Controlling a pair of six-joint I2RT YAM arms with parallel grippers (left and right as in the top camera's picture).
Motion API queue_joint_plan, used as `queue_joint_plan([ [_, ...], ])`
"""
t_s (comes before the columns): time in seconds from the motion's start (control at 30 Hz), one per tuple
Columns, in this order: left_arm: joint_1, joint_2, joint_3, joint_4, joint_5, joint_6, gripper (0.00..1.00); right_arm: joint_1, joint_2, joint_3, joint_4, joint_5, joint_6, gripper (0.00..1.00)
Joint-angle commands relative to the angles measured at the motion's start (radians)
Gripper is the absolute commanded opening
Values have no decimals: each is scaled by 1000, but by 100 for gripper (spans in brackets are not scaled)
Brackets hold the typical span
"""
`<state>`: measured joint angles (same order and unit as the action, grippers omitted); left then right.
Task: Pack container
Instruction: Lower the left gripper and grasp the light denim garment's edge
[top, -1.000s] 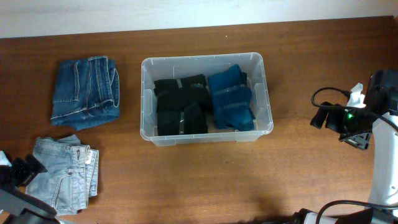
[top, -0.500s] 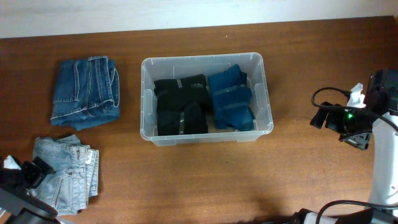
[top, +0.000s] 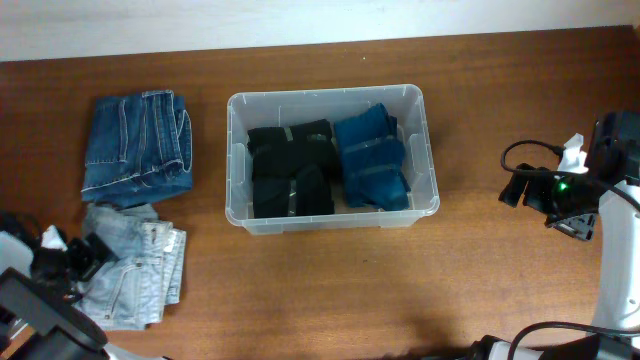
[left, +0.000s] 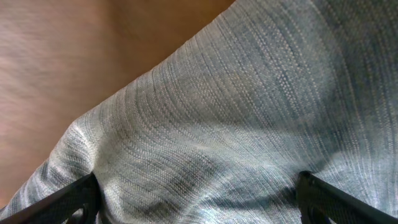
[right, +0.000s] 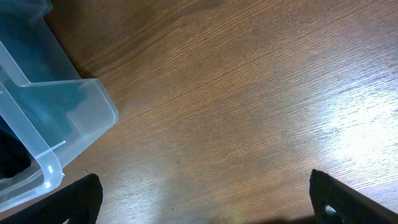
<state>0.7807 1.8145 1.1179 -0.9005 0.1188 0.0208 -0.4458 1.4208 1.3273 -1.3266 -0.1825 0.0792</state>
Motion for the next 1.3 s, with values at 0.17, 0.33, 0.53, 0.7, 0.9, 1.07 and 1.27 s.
queue_joint_plan([
  [0.17, -159, 11, -35, -19, 320, -33, 99, -6, 1, 0, 1, 3, 6, 98],
  [0.33, -206, 10, -35, -31, 500, -37, 99, -6, 1, 0, 1, 3, 6, 99],
  [0.53, -215, -42, -35, -23, 564, -35, 99, -6, 1, 0, 1, 3, 6, 98],
  [0.7, -215, -122, -31, 18, 443, -36, 99, -6, 1, 0, 1, 3, 6, 99],
  [0.9, -215, -170, -25, 173, 268, 63, 99, -6, 1, 0, 1, 3, 6, 99],
  [1.07, -215, -162, -25, 213, 162, 103, 99, -6, 1, 0, 1, 3, 6, 98],
  [1.27, -215, -143, -25, 218, 205, 109, 100, -6, 1, 0, 1, 3, 6, 99],
])
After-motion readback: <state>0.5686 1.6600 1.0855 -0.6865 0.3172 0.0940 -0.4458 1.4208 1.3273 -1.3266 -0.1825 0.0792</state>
